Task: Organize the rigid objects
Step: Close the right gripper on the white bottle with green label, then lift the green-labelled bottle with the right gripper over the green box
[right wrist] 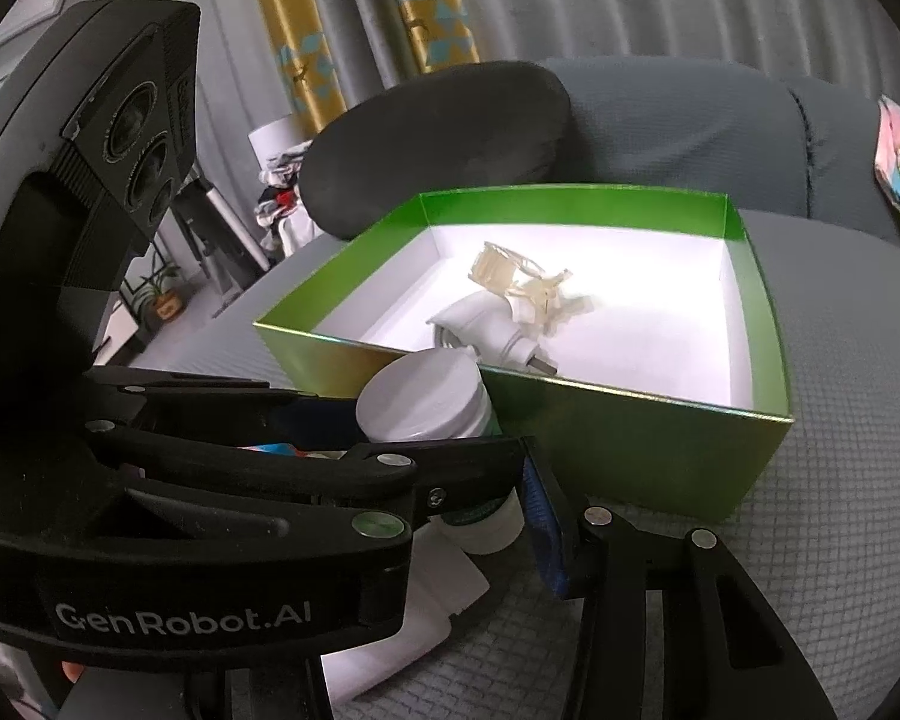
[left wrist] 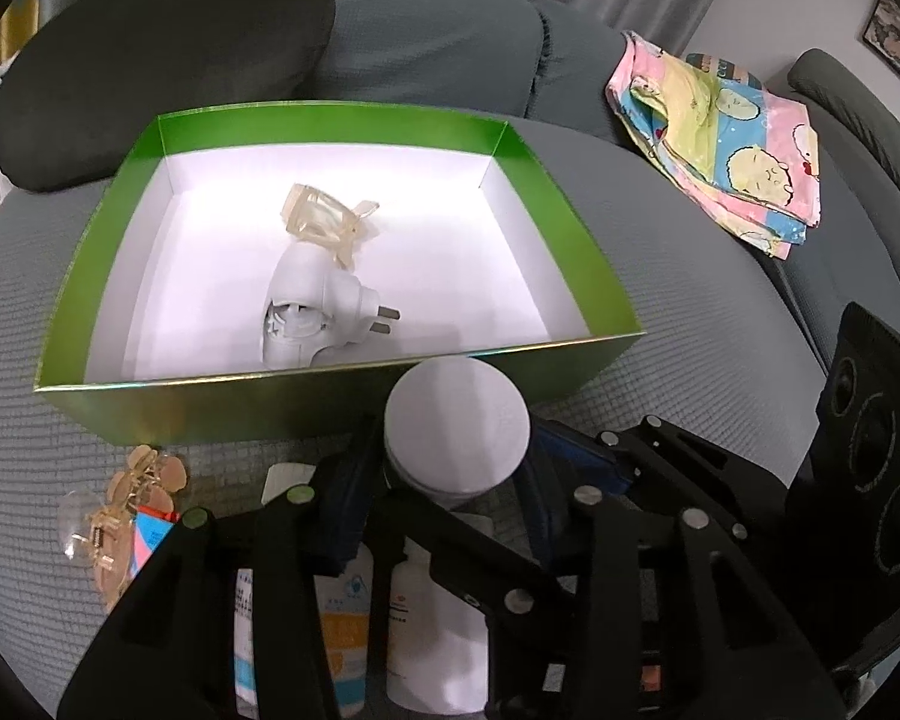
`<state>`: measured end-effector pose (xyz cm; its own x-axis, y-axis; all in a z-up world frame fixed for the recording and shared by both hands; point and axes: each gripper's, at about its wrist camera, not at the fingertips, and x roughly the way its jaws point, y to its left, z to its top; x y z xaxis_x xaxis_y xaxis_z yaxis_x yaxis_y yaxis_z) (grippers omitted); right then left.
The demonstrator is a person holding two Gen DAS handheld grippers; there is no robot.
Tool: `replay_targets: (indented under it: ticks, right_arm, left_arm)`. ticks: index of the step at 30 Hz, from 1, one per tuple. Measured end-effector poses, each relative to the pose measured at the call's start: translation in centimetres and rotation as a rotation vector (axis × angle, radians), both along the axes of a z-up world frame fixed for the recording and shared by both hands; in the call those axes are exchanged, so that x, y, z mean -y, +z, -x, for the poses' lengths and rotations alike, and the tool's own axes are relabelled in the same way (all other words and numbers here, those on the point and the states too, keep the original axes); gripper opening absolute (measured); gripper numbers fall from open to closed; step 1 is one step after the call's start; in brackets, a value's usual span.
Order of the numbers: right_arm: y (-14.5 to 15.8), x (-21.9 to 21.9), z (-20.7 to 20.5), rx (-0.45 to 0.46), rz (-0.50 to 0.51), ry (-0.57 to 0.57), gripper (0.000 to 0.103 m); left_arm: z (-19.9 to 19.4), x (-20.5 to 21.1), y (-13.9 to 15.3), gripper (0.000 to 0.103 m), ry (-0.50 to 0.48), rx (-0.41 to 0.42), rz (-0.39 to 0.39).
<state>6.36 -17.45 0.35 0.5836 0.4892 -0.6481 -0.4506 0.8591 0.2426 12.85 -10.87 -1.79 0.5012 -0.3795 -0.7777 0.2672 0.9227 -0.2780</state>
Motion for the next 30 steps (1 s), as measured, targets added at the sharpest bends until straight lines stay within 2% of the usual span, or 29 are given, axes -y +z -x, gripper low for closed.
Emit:
replay_targets:
  ticks: [21, 30]
  right_arm:
    - [6.5, -0.3, 3.5, 0.159, -0.003, 0.006, 0.048]
    - [7.7, -0.3, 3.9, 0.192, 0.004, 0.005, 0.048]
  left_arm:
    - [4.3, 0.1, 6.3, 0.041, -0.009, 0.161, 0.013]
    - [5.1, 0.1, 7.7, 0.041, -0.012, 0.196, 0.019]
